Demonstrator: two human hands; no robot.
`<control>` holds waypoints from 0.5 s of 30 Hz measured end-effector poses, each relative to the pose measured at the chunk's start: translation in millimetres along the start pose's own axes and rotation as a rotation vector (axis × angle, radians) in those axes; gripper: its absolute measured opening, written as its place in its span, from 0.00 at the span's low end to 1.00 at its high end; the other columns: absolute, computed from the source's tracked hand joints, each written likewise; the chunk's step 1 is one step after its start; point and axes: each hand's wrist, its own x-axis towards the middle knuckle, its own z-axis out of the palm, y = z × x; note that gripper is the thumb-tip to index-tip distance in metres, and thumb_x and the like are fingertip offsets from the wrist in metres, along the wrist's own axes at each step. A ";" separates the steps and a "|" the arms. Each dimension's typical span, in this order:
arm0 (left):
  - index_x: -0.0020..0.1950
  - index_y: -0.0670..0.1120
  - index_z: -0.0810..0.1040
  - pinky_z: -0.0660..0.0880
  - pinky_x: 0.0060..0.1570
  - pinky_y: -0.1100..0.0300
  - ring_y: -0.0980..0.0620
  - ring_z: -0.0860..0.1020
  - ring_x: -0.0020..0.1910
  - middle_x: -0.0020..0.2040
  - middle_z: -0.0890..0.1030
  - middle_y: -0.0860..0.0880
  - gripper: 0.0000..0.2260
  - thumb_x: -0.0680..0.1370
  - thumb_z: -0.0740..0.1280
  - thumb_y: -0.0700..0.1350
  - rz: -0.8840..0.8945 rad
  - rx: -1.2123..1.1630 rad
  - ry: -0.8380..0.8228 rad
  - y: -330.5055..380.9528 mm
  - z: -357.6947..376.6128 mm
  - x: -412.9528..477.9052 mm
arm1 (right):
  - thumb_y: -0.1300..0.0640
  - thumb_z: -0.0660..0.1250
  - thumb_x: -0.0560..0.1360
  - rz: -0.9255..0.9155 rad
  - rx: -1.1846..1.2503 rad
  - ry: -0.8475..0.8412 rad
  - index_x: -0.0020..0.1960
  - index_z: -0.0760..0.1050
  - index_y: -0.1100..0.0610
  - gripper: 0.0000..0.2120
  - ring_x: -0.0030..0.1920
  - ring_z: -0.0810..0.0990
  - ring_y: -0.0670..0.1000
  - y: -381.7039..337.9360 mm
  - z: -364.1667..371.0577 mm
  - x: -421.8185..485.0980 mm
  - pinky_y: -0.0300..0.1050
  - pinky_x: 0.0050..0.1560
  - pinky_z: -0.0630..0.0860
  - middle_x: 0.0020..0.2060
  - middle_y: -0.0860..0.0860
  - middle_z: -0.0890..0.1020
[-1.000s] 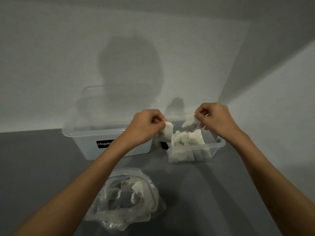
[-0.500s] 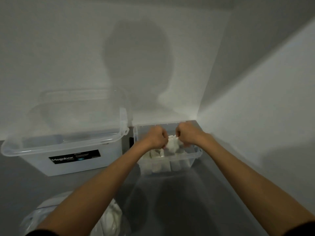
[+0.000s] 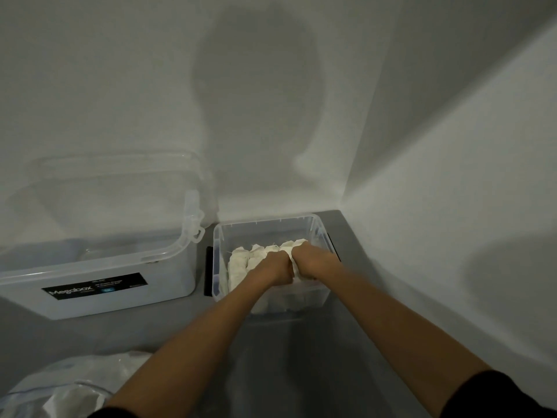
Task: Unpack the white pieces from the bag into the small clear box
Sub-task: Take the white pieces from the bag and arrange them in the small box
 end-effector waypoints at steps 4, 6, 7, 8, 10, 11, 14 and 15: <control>0.68 0.48 0.71 0.58 0.73 0.49 0.46 0.65 0.71 0.70 0.69 0.47 0.20 0.78 0.63 0.54 -0.021 0.028 -0.075 4.8 -0.1 2.0 | 0.59 0.65 0.76 0.022 -0.002 0.002 0.67 0.70 0.57 0.19 0.60 0.77 0.57 -1.7 2.6 0.9 0.52 0.60 0.75 0.61 0.56 0.75; 0.68 0.49 0.72 0.58 0.73 0.47 0.45 0.66 0.71 0.69 0.70 0.46 0.20 0.78 0.62 0.55 -0.011 -0.027 -0.064 3.3 2.8 6.3 | 0.60 0.64 0.78 0.044 -0.020 -0.025 0.67 0.70 0.58 0.18 0.63 0.75 0.57 -2.0 2.1 -0.3 0.51 0.62 0.73 0.63 0.56 0.74; 0.66 0.49 0.74 0.60 0.71 0.46 0.44 0.68 0.69 0.68 0.72 0.46 0.20 0.77 0.63 0.56 0.011 -0.041 -0.048 2.5 1.9 4.4 | 0.60 0.64 0.78 0.050 -0.016 -0.027 0.68 0.69 0.59 0.19 0.63 0.75 0.57 -2.6 0.9 -0.9 0.51 0.62 0.72 0.64 0.56 0.74; 0.64 0.50 0.75 0.64 0.70 0.46 0.44 0.71 0.66 0.66 0.74 0.47 0.19 0.76 0.65 0.56 0.033 -0.040 -0.022 2.5 -2.5 -3.6 | 0.61 0.64 0.78 0.047 -0.011 -0.021 0.68 0.69 0.58 0.19 0.63 0.75 0.57 -3.2 -1.2 -0.9 0.51 0.62 0.73 0.64 0.57 0.74; 0.61 0.46 0.78 0.71 0.64 0.50 0.44 0.76 0.61 0.60 0.78 0.46 0.17 0.74 0.69 0.51 0.074 -0.119 -0.005 2.0 -14.7 -21.6 | 0.64 0.63 0.78 0.041 0.007 -0.019 0.66 0.71 0.60 0.17 0.62 0.76 0.58 -5.0 -11.4 -5.9 0.49 0.61 0.72 0.62 0.58 0.76; 0.59 0.42 0.78 0.75 0.60 0.51 0.44 0.79 0.57 0.58 0.80 0.44 0.15 0.74 0.70 0.47 0.091 -0.186 -0.021 2.0 -21.4 -28.3 | 0.66 0.62 0.78 0.039 0.004 -0.009 0.62 0.74 0.63 0.13 0.59 0.77 0.58 -4.9 -18.6 -10.8 0.48 0.58 0.73 0.58 0.59 0.77; 0.54 0.37 0.80 0.80 0.50 0.53 0.45 0.82 0.46 0.52 0.82 0.41 0.11 0.74 0.71 0.42 0.126 -0.363 -0.009 -4.7 -48.0 -49.2 | 0.70 0.58 0.78 0.031 -0.001 0.109 0.52 0.75 0.65 0.08 0.49 0.76 0.56 -3.2 -45.2 -31.6 0.45 0.50 0.72 0.46 0.58 0.75; 0.54 0.38 0.80 0.79 0.47 0.55 0.47 0.82 0.44 0.51 0.82 0.42 0.10 0.75 0.71 0.42 0.150 -0.398 0.015 -8.2 -57.2 -55.8 | 0.70 0.59 0.77 0.019 0.000 0.162 0.56 0.75 0.64 0.10 0.49 0.77 0.57 -3.3 -54.5 -39.8 0.44 0.49 0.73 0.50 0.58 0.75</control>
